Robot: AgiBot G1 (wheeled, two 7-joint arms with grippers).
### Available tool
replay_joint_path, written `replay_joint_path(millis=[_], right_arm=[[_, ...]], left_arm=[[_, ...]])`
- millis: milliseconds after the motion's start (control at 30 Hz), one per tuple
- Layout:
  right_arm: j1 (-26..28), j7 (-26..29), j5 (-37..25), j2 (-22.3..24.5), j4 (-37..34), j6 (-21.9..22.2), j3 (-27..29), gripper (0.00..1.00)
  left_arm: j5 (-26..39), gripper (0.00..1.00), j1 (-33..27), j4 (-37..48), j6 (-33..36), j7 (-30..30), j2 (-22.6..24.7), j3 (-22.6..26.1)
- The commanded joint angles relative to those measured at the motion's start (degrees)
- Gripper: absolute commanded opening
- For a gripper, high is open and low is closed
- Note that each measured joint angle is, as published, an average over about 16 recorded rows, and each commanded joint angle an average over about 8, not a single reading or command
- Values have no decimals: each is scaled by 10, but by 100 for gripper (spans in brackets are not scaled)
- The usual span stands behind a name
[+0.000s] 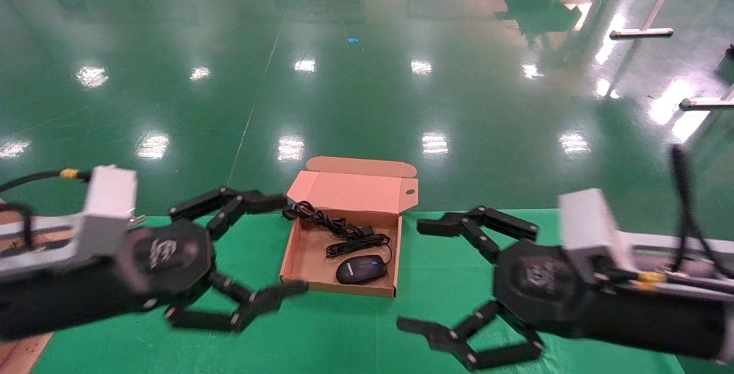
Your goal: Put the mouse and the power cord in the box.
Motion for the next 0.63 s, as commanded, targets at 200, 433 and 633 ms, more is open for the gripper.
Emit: replay_joint_path(millis=[200,433,633], right_arm=[[-43,42,57,49,50,-40,48,100],[-69,64,93,79,82,-65,78,100],[-69,64,94,79,82,-65,78,100]], left_arm=[[-35,100,33,-73,61,-59,-36,-43],[-49,100,45,-109,90,-80,-50,-61],[-50,100,45,-107,89,-79,-50,-60]])
